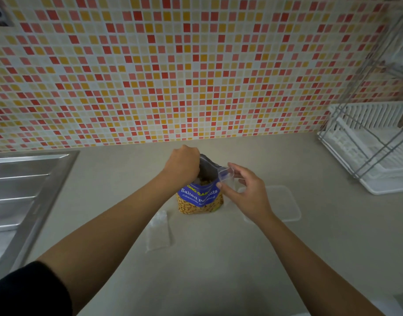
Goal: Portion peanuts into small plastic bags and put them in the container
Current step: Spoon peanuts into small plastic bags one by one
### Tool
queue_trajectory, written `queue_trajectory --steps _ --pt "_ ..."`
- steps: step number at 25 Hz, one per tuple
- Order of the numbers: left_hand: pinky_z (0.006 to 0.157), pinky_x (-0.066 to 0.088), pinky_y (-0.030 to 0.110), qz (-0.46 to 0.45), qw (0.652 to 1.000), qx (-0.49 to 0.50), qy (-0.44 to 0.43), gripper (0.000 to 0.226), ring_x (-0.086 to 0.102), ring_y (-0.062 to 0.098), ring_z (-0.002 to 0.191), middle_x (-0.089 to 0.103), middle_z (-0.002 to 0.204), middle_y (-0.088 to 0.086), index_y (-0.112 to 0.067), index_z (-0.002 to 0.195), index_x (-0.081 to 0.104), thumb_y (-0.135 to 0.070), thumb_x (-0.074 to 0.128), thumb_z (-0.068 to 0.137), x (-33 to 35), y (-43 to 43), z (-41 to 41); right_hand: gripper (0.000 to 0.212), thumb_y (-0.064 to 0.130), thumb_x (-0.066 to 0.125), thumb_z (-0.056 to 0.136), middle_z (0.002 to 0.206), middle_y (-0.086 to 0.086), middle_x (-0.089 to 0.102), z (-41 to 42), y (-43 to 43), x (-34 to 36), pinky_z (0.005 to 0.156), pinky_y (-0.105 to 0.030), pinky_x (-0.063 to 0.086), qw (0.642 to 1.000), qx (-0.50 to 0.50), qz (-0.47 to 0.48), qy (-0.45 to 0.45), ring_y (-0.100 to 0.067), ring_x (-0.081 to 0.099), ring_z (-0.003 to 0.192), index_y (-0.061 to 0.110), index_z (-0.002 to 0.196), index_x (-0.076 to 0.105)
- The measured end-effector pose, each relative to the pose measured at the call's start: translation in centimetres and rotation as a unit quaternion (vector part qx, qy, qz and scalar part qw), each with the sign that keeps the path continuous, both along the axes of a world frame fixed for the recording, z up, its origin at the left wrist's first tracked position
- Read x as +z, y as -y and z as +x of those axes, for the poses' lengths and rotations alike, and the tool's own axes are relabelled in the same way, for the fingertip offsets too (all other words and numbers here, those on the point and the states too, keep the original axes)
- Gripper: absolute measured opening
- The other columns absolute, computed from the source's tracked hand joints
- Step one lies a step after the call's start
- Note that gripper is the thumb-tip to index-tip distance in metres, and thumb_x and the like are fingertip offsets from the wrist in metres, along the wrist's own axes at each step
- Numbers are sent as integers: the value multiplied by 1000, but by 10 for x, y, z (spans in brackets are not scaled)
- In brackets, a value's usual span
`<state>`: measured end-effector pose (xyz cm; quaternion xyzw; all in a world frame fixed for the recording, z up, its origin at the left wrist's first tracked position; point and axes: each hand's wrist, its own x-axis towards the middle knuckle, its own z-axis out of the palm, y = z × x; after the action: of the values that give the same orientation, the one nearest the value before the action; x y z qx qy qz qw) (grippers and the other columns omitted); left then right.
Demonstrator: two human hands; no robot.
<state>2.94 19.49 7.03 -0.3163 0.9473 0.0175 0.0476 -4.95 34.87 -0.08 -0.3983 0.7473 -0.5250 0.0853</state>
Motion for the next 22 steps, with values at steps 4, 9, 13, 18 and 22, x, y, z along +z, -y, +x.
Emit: queue_trajectory --steps 4,9,13,18,22 --pt "76 49 27 48 999 1 -14 31 63 26 96 63 107 14 -1 116 54 -16 58 89 -6 -4 -3 57 28 76 75 114 6 62 1 1 -2 88 -23 45 1000 -1 8 7 -9 58 103 15 126 55" --pt "60 47 23 167 979 78 -86 19 59 20 72 58 76 6 0 100 59 -15 52 91 -16 5 -3 58 29 76 75 117 2 63 3 -3 -6 88 -23 44 1000 -8 19 10 -9 58 104 13 127 55" --pt "66 54 28 222 964 93 -114 20 63 21 81 66 91 11 2 97 65 -12 58 86 -16 14 3 58 29 76 74 115 4 63 0 -2 -5 87 -21 44 1000 -3 28 5 -8 58 103 14 126 55" --pt "87 55 41 265 939 104 -192 21 66 27 94 70 101 14 1 100 70 -5 59 83 -4 31 10 59 31 76 74 114 8 61 -1 6 7 85 -16 43 999 0 32 -13 -5 57 103 15 127 55" --pt "91 53 39 288 922 127 -226 20 64 25 96 68 93 10 0 98 69 0 54 85 2 33 20 58 29 76 74 115 5 63 1 3 5 86 -19 44 1000 -6 29 -6 -7 57 103 15 126 55"
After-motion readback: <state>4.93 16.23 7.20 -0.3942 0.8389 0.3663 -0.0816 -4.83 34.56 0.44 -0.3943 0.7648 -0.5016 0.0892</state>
